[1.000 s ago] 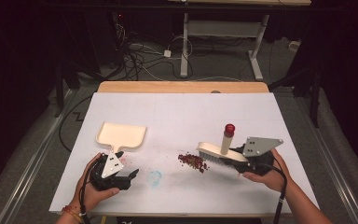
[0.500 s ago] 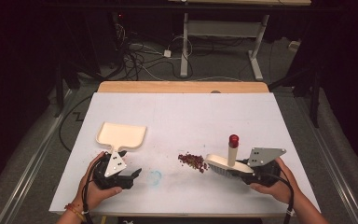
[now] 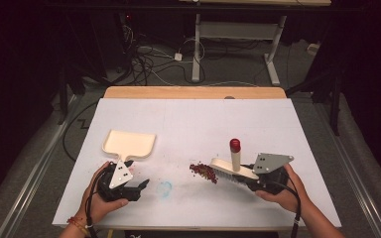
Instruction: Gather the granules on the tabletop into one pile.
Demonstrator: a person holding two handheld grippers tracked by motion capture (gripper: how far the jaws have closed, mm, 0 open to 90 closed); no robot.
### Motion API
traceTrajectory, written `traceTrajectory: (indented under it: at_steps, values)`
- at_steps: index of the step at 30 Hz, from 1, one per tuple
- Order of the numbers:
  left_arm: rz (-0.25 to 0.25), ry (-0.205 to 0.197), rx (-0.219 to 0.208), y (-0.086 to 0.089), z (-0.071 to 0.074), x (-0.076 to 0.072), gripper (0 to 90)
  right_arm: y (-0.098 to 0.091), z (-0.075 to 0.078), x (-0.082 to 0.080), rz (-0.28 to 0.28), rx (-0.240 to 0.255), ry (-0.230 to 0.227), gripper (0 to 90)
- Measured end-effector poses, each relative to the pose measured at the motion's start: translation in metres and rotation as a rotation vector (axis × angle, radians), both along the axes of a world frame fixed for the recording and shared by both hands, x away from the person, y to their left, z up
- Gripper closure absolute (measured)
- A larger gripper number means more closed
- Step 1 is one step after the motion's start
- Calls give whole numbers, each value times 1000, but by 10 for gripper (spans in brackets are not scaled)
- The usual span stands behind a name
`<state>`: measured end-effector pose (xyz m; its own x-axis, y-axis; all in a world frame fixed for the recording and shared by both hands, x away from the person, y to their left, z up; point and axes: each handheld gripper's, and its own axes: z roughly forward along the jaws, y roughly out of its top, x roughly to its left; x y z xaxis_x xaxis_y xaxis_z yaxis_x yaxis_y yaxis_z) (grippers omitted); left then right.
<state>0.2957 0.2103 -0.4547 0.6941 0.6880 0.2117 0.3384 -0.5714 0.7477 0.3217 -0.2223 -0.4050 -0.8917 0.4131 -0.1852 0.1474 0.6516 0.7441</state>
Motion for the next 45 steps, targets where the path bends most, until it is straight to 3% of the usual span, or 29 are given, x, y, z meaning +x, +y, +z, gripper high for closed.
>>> traceTrajectory:
  at_steps: [7,13,15,19,22,25,30,36,41,45]
  values:
    - [3,-1,2,-1,1,1,199,-3,5,-8,62,156,15,676]
    - [7,3,-9,-1,1,2,199,21,-9,-8,165,175,47,676]
    - [7,-10,-5,0,1,3,199,32,-17,-3,215,175,61,675]
    - [10,7,-8,-1,-1,3,199,47,-32,11,282,175,98,676]
    - [9,10,-5,-1,-1,3,199,55,-38,22,316,171,80,675]
    - [9,13,0,-1,-1,3,199,60,-38,35,324,165,58,675]
    - [11,18,-2,-1,-2,3,199,64,-39,52,315,183,79,674]
    - [7,23,2,-1,-3,4,199,65,-33,54,294,169,46,675]
    - [5,19,4,-1,-2,4,199,59,-25,52,260,198,20,675]
    - [6,14,0,0,-1,2,199,49,-14,44,172,244,-30,675]
